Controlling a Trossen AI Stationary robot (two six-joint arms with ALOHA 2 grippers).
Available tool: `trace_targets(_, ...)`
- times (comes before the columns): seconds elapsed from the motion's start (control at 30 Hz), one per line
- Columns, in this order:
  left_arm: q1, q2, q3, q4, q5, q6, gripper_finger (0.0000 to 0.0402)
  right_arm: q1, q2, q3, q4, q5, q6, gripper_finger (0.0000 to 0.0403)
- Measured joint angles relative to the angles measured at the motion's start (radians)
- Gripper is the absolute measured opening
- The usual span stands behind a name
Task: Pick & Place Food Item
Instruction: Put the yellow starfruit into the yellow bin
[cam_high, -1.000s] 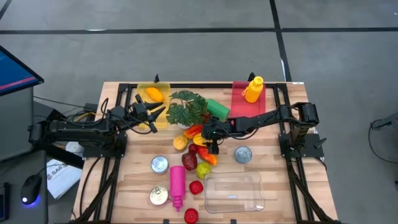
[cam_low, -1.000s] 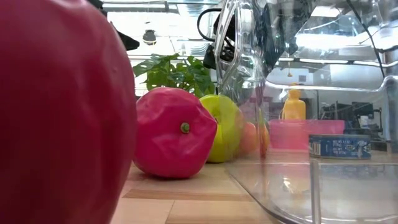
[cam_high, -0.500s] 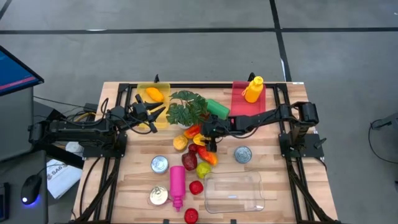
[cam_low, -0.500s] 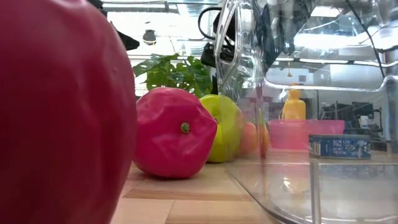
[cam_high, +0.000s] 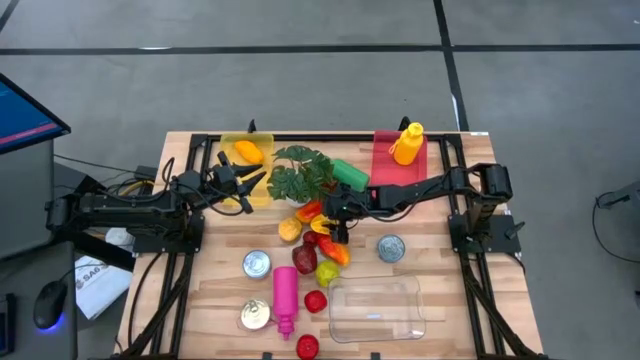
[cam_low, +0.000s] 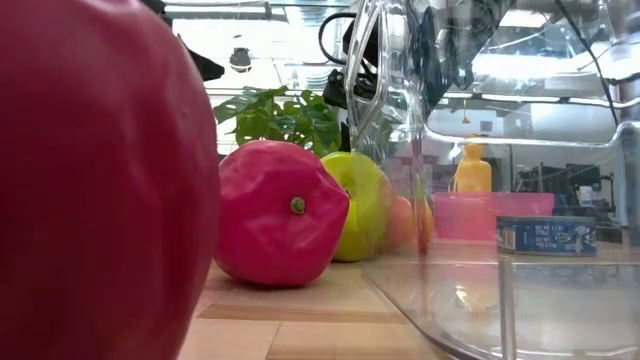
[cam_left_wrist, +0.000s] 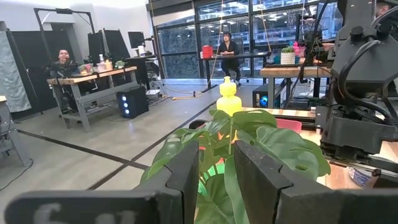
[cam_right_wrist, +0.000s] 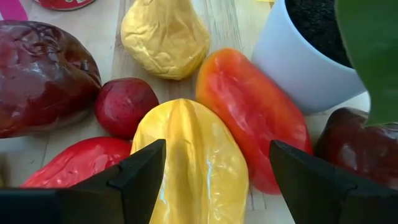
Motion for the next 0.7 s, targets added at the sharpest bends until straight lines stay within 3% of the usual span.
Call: trace_targets(0.7,0.0,0.0,0.0,0.0,0.0,0.0,0.009,0.008,0.0,0.0,0.0,-0.001,0.0,0.0281)
